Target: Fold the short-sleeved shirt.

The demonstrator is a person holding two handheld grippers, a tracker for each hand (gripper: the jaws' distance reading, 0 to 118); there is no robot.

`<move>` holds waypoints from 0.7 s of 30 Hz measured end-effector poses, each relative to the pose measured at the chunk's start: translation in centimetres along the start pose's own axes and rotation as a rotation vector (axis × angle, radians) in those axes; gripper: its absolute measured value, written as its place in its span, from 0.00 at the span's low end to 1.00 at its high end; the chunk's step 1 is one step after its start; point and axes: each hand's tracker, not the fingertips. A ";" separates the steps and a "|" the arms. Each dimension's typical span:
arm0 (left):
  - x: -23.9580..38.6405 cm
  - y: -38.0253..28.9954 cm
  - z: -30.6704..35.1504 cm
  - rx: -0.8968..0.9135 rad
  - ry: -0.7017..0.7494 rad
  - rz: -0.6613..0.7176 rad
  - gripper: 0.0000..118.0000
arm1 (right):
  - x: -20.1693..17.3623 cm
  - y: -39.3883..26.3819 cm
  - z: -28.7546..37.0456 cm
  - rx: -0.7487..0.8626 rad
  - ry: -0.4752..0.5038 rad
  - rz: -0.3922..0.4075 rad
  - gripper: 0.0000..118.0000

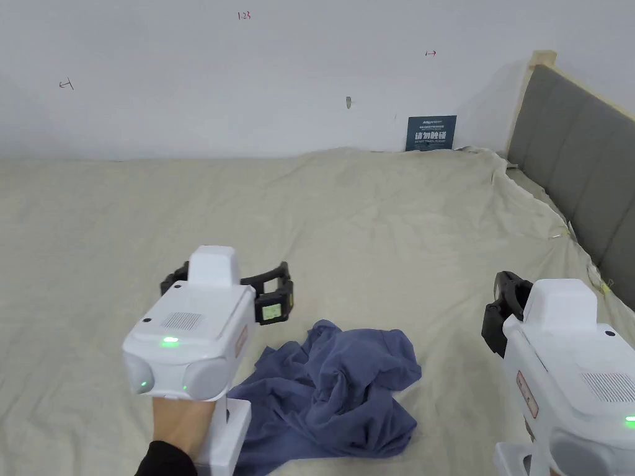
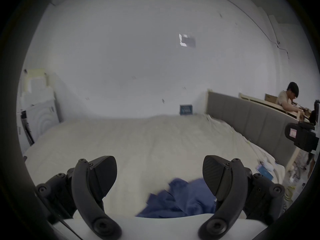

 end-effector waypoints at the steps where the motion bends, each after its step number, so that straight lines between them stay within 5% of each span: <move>1: -0.7 -0.2 0.4 0.026 0.013 -0.004 0.89 | -0.1 0.0 0.0 0.005 0.001 0.001 0.00; 9: -3.8 -3.1 2.2 0.116 0.144 -0.012 0.62 | -0.4 0.1 0.4 0.018 0.007 0.011 0.00; 11: -4.2 -3.5 2.4 0.120 0.150 -0.009 0.43 | -0.5 0.2 0.5 0.020 0.009 0.014 0.00; 13: -4.4 -3.7 2.5 0.121 0.153 -0.003 0.14 | -0.6 0.3 0.5 0.024 0.010 0.014 0.00; 15: -4.8 -4.0 2.4 0.119 0.137 -0.007 0.01 | -0.7 0.3 0.5 0.026 0.011 0.014 0.00; 21: -4.6 -3.7 2.3 0.102 0.107 -0.010 0.00 | -0.7 0.3 0.5 0.025 0.015 0.012 0.00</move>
